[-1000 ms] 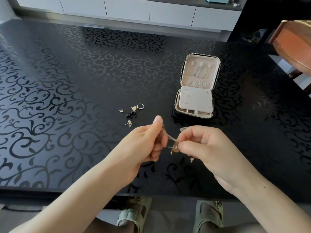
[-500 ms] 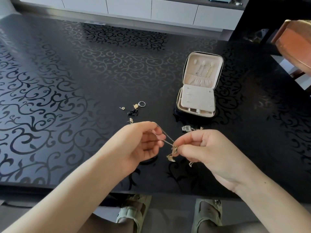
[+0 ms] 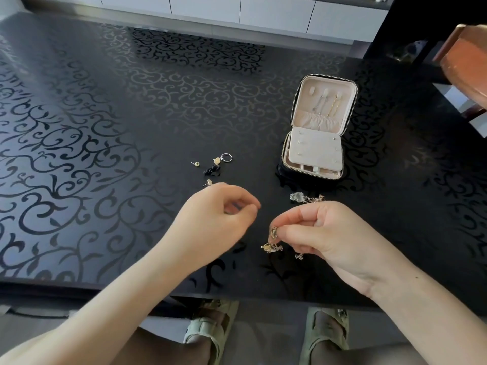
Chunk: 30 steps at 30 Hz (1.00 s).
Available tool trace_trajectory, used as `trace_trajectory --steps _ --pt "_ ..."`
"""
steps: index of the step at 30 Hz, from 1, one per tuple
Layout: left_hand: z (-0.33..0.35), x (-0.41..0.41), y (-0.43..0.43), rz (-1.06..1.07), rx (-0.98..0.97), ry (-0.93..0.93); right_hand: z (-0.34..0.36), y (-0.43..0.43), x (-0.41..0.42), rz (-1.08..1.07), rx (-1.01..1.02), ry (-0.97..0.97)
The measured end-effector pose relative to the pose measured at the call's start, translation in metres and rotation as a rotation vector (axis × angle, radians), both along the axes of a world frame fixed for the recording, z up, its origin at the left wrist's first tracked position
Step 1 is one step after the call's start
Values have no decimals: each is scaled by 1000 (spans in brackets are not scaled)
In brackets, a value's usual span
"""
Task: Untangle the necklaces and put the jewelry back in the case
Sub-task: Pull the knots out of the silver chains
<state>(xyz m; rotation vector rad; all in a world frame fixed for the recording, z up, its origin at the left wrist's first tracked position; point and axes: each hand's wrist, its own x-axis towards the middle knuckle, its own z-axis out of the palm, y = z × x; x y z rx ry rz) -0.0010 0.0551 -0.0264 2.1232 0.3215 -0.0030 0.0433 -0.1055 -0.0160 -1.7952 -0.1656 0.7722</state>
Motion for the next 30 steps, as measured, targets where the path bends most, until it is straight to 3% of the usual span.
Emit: trace_trajectory --steps 5,10,22,30 --pt "0 0 1 -209 -243 21 1 -1 2 0 11 6" --pt "-4 2 3 -265 -382 29 4 -2 4 36 71 80" --pt "-4 -1 1 -346 -162 -102 7 -7 9 44 157 231" --pt "-3 4 -1 -242 -579 71 7 -5 7 60 155 215"
